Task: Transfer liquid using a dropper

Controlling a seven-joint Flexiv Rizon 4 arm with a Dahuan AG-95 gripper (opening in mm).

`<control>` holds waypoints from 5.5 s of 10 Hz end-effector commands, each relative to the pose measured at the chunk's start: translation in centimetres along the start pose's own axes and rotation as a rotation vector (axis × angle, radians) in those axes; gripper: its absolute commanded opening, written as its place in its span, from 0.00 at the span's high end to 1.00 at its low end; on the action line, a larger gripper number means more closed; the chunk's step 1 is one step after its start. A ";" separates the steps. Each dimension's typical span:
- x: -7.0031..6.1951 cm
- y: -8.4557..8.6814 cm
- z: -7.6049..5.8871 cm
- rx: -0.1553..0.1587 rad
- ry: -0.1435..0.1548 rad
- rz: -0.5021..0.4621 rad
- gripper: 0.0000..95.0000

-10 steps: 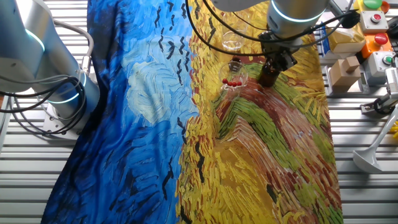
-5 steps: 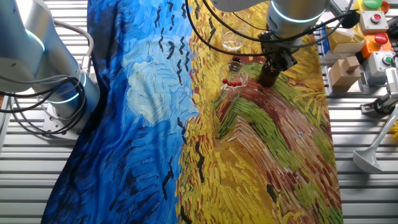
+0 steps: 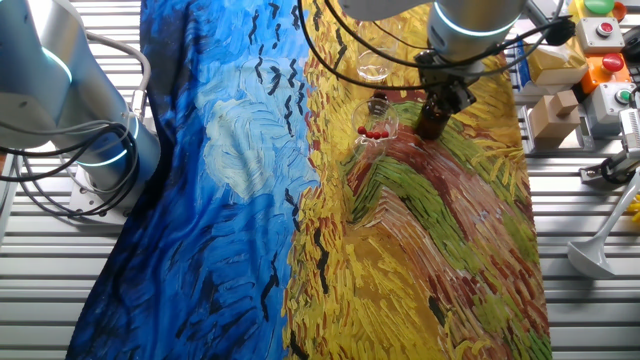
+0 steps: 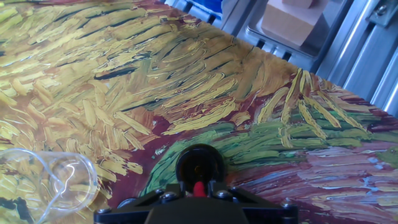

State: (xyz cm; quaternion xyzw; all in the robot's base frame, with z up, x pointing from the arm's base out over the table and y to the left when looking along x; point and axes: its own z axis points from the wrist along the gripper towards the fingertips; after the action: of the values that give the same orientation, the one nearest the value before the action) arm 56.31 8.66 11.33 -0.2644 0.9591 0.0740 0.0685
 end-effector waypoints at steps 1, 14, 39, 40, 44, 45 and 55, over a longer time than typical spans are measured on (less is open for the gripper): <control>0.0 0.0 0.1 0.001 0.002 -0.001 0.80; -0.6 0.1 0.2 0.004 0.005 0.001 1.00; 0.8 0.1 -9.4 -0.026 0.051 -0.036 1.00; 0.8 0.2 -9.5 -0.029 0.051 -0.036 1.00; 0.7 0.7 -10.2 -0.029 0.053 -0.027 1.00; 0.6 0.8 -10.4 -0.030 0.055 -0.023 1.00; -0.4 3.0 -11.3 -0.037 0.073 0.031 1.00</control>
State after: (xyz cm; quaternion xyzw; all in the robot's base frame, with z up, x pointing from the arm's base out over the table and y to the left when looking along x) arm 53.97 9.55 22.72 -0.2528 0.9635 0.0842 0.0268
